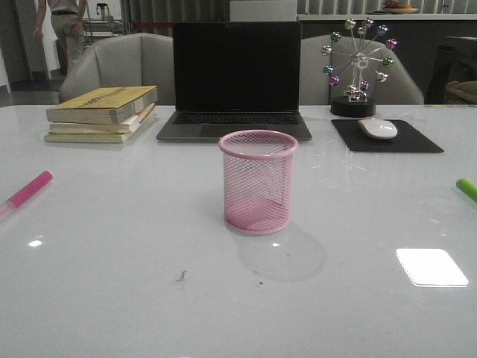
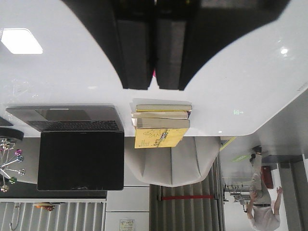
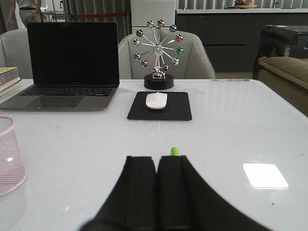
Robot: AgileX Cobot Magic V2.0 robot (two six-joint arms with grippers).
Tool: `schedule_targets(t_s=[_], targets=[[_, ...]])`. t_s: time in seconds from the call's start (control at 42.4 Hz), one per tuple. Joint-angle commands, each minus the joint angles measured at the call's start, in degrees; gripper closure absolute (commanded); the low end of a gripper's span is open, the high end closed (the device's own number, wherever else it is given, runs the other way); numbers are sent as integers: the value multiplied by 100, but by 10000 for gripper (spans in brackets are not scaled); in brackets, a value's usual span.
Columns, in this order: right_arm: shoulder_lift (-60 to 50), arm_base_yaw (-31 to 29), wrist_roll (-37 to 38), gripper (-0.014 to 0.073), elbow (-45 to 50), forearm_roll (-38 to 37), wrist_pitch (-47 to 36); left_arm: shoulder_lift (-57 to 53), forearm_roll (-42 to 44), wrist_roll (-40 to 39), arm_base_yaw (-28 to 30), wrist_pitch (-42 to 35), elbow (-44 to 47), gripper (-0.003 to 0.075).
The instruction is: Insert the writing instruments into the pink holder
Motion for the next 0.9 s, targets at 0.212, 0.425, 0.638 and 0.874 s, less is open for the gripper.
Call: schedule_targets(t_s=[0.212,0.425,0.638,0.874], targets=[[-112,-33,-23,538,-47,7,-528,-112,-51,-54,4,-516,20,629],[-112,-33,-23,538,-47,7,-528,-112,-51,-54,4,-516,20,629],[-112,-33,-37,538,-61,-4,-684,-112,-27,-54,4,-866,12,629],[-44,-27,-37,538,-1097,-78,-314,-68,-27,-54,4,-653,-960,629]])
